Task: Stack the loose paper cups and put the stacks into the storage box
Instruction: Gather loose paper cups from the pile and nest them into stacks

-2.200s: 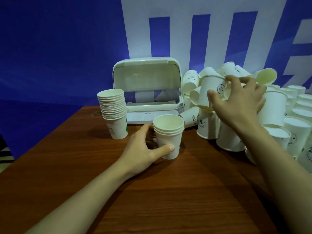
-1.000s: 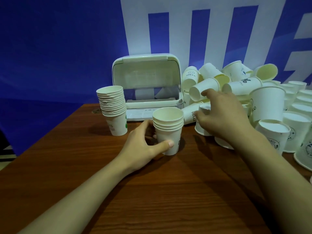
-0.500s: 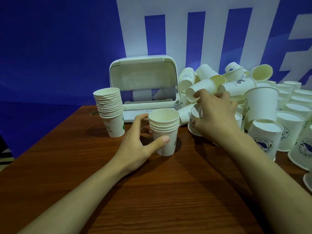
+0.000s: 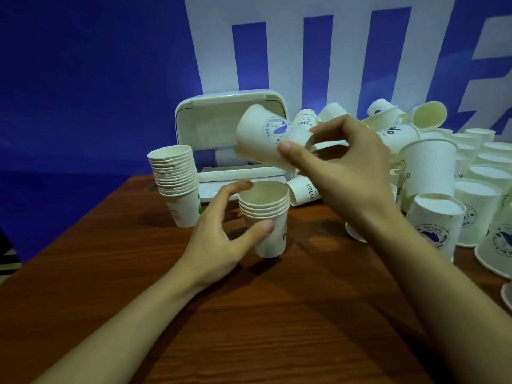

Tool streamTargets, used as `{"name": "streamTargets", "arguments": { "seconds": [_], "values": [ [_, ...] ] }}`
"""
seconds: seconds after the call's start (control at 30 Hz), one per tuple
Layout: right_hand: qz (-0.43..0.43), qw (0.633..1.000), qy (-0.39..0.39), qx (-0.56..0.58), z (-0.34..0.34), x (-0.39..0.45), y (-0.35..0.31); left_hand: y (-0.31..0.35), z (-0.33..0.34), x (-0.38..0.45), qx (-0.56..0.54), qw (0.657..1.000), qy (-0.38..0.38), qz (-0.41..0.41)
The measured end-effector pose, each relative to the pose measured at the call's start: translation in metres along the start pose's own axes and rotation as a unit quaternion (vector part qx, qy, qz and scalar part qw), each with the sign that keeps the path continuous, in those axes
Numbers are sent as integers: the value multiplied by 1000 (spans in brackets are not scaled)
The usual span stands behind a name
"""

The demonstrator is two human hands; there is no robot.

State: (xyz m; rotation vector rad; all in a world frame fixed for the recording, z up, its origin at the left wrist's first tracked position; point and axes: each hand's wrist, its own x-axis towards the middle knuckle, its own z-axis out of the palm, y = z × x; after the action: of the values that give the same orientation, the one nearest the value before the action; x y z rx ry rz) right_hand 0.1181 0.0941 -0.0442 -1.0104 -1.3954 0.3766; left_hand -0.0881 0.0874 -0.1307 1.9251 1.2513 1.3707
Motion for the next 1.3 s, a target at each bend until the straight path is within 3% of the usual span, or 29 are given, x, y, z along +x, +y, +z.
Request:
{"name": "streamTargets", "arguments": {
  "seconds": [0.07, 0.27, 0.47, 0.77, 1.03, 1.3],
  "values": [
    [23, 998, -50, 14, 6, -6, -1, 0, 4, -1, -22, 1000, -3, -15],
    [-4, 981, -156, -116, 19, -20, 1, 0, 9, -3, -67, 996, 49, -30],
    [-27, 979, -154, -135, 17, -18, 9, 2, 10, -3, -49, 997, 50, -37],
    [-50, 977, -194, -76, 22, -19, 18, 0, 7, -3, -38, 997, 54, -41],
    [70, 977, -201, -7, 22, -11, 24, 0, 6, -1, -35, 997, 51, -52],
    [80, 977, -195, 31, 24, -10, 29, 1, 6, 0, -23, 997, 48, -47]
  ]
}}
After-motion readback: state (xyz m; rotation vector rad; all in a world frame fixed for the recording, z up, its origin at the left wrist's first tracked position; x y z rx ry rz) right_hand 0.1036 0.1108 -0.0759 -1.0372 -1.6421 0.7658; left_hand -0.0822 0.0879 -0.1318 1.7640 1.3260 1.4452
